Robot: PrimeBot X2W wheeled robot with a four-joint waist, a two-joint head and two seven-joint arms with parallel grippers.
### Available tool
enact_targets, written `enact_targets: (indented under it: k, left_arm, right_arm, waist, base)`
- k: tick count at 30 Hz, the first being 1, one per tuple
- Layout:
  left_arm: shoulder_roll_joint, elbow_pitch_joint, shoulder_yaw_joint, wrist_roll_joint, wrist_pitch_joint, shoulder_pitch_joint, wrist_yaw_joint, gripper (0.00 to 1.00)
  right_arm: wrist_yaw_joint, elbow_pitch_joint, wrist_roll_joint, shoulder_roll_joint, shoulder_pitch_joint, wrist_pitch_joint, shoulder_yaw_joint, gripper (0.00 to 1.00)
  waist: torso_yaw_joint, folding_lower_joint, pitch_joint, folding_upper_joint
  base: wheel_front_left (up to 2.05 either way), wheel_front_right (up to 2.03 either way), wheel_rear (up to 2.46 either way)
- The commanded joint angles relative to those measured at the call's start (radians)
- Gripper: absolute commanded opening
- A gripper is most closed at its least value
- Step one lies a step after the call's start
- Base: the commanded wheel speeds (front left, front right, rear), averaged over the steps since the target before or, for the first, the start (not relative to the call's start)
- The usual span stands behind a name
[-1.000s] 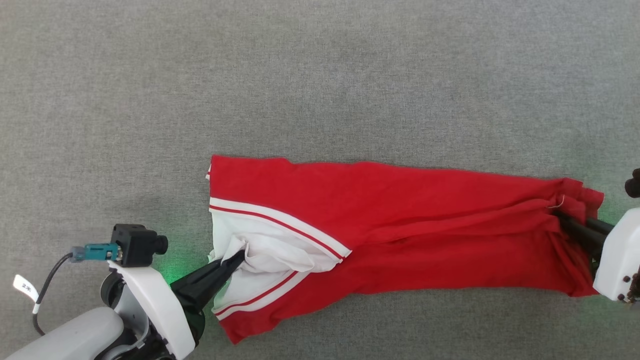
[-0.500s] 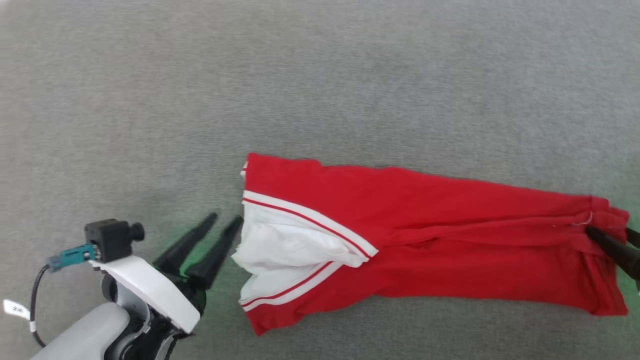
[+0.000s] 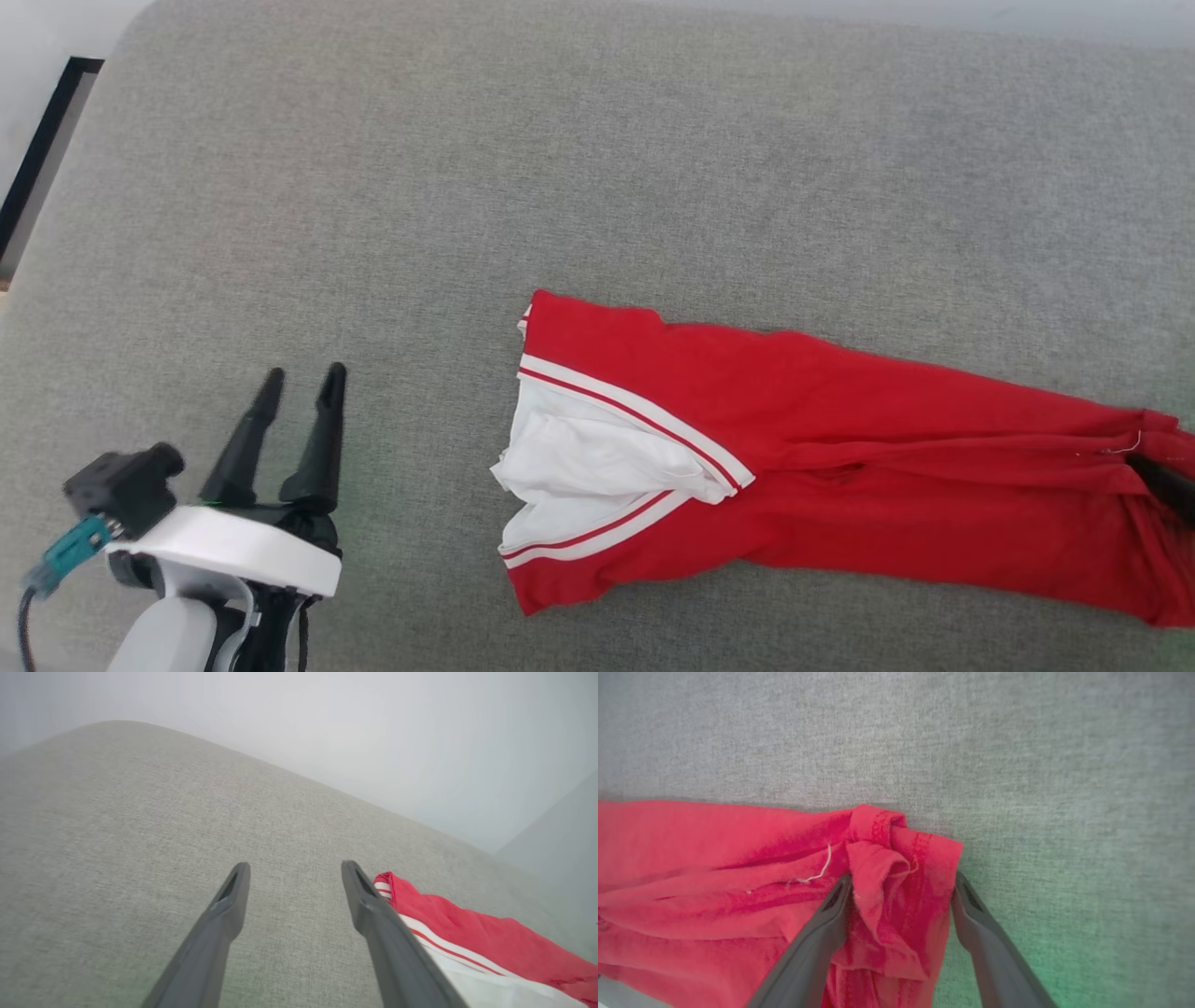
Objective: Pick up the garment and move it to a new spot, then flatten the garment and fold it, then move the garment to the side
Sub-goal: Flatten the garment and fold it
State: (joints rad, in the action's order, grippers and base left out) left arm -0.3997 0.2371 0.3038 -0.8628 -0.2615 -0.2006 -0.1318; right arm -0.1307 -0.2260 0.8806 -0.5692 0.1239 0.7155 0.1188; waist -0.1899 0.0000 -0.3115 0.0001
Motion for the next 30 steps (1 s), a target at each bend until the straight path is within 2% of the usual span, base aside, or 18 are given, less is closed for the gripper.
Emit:
enact_targets:
  k: [1,4,5,11,17,22,23,25,26,30]
  left_arm:
    - [0.017,-0.011,-0.035,0.052,-0.004,0.021,0.002,1.00]
    - [0.067,-0.051,-0.129,0.175,-0.004,0.051,0.002,1.00]
    - [0.102,-0.073,-0.178,0.239,-0.004,0.069,0.002,1.00]
    - [0.126,-0.134,-0.228,0.490,-0.005,0.096,0.002,1.00]
    - [0.157,-0.157,-0.239,0.603,-0.005,0.115,0.002,1.00]
    - [0.169,-0.145,-0.239,0.609,-0.005,0.116,0.002,1.00]
    - [0.170,-0.143,-0.239,0.610,-0.005,0.116,0.002,1.00]
    - [0.169,-0.141,-0.234,0.610,-0.005,0.114,0.002,1.00]
    - [0.168,-0.141,-0.232,0.611,-0.005,0.112,0.002,1.00]
    - [0.168,-0.142,-0.224,0.614,-0.005,0.106,0.002,1.00]
  right_arm:
    - [0.000,-0.031,-0.005,0.058,-0.014,0.022,-0.049,1.00]
    - [0.000,-0.035,-0.008,0.065,-0.015,0.024,-0.049,1.00]
    - [0.000,-0.034,-0.009,0.068,-0.018,0.026,-0.048,1.00]
    - [-0.003,-0.036,-0.016,0.077,-0.023,0.030,-0.049,1.00]
    - [-0.003,-0.059,-0.032,0.100,-0.021,0.051,-0.059,1.00]
    - [-0.003,-0.076,-0.052,0.132,-0.012,0.062,-0.083,0.99]
    - [-0.004,-0.080,-0.056,0.137,-0.007,0.066,-0.089,0.67]
    - [-0.004,-0.087,-0.064,0.149,-0.004,0.079,-0.102,0.15]
    - [-0.004,-0.091,-0.067,0.151,-0.001,0.080,-0.103,0.00]
    - [-0.003,-0.105,-0.077,0.151,0.013,0.087,-0.099,0.00]
  waist:
    - [-0.004,0.0000,0.004,-0.0001]
    - [-0.010,0.0000,0.009,-0.0001]
    - [-0.012,0.0000,0.012,-0.0001]
    - [-0.012,0.0000,0.014,-0.0001]
    - [-0.008,0.0000,0.015,-0.0001]
    - [-0.007,0.0000,0.014,-0.0001]
    - [-0.007,0.0000,0.014,-0.0001]
    - [-0.007,0.0000,0.014,-0.0001]
    - [-0.007,0.0000,0.013,-0.0001]
    - [-0.006,0.0000,0.011,-0.0001]
  base:
    - [0.00,0.00,0.00]
    - [0.00,0.00,0.00]
    - [0.00,0.00,0.00]
    - [0.00,0.00,0.00]
    - [0.00,0.00,0.00]
    - [0.00,0.00,0.00]
    - [0.00,0.00,0.00]
    - [0.00,0.00,0.00]
    - [0.00,0.00,0.00]
    - [0.00,0.00,0.00]
